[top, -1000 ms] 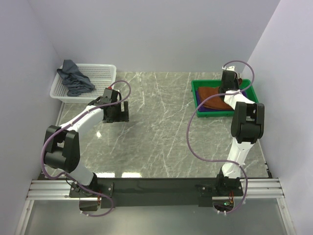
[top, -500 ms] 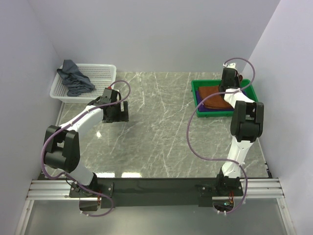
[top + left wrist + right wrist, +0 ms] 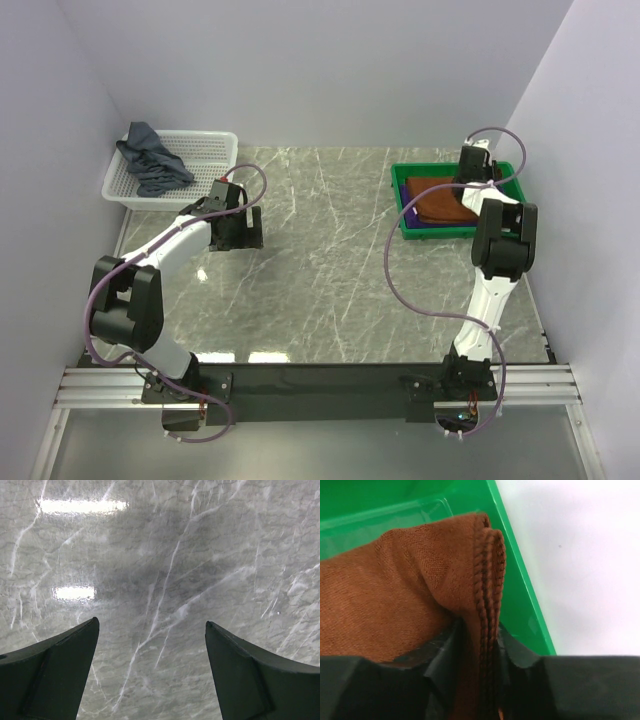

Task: Fold and stack the towels
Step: Neatly place the folded towel into the bin

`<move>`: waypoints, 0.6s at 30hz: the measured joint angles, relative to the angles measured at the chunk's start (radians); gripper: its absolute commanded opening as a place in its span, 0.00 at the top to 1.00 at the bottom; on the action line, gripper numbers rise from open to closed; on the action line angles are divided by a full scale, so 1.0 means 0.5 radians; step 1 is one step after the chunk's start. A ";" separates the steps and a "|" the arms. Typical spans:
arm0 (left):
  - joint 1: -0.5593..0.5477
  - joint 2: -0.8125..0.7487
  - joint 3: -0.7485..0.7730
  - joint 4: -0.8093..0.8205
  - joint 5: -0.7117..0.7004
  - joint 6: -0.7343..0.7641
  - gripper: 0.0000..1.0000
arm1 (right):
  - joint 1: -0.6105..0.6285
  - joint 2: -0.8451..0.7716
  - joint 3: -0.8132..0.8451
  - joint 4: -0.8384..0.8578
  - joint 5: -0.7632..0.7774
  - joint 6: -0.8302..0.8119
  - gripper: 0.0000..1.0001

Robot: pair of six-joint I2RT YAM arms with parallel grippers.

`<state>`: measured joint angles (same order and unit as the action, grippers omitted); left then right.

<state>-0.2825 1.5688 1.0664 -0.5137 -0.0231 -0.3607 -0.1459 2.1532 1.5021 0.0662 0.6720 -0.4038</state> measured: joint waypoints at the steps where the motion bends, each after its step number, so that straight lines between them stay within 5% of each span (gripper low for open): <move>1: 0.000 0.002 0.000 0.000 0.000 -0.001 0.08 | -0.010 0.001 0.004 -0.010 0.004 0.011 0.61; 4: 0.000 0.012 0.000 0.000 0.000 -0.001 0.08 | -0.031 0.012 0.053 -0.043 0.035 0.060 0.60; 8: 0.002 0.031 0.000 -0.001 0.000 -0.001 0.08 | -0.068 0.047 0.148 -0.092 0.086 0.146 0.46; 18: 0.002 0.034 0.000 -0.001 -0.001 -0.001 0.08 | -0.172 0.057 0.258 -0.322 0.281 0.355 0.38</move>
<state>-0.2817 1.5860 1.0664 -0.5140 -0.0235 -0.3611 -0.2321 2.1818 1.6310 -0.0948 0.8124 -0.2264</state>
